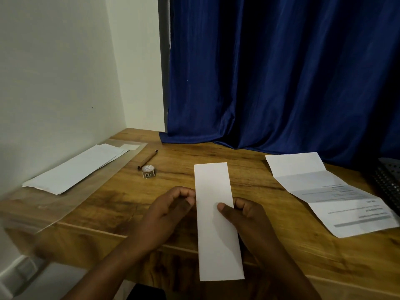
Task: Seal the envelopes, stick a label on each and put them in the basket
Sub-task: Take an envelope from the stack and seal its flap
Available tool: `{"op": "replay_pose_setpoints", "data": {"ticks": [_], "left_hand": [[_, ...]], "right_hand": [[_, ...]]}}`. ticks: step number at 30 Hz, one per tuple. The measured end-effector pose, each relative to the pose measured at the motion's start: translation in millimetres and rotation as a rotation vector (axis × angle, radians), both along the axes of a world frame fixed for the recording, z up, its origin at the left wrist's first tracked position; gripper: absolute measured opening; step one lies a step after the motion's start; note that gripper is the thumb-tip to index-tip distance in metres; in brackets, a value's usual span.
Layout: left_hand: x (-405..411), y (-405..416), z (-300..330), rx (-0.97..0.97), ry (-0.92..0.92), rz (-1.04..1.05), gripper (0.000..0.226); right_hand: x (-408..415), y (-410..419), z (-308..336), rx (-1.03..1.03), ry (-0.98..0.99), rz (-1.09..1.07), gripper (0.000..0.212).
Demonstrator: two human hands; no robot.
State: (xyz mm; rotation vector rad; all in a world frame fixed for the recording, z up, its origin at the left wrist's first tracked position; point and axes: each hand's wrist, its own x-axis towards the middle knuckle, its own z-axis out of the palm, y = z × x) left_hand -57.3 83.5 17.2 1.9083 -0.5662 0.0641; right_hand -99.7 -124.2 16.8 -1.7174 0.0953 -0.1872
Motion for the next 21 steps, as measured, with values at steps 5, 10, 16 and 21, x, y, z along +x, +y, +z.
{"op": "replay_pose_setpoints", "data": {"ticks": [5,10,16,21], "left_hand": [[14,45,22,-0.015,-0.035,0.088,0.035],[63,127,51,0.171,-0.190,0.349,0.023],[129,216,50,0.778,0.006,0.651,0.064],[144,237,39,0.959,0.176,0.649,0.084]], "right_hand": [[2,-5,-4,0.010,-0.026,-0.045,0.005],[6,-7,-6,-0.043,-0.056,-0.088,0.010],[15,-9,-3,-0.092,-0.018,-0.095,0.023],[18,-8,-2,-0.149,-0.033,-0.095,0.019]]}}
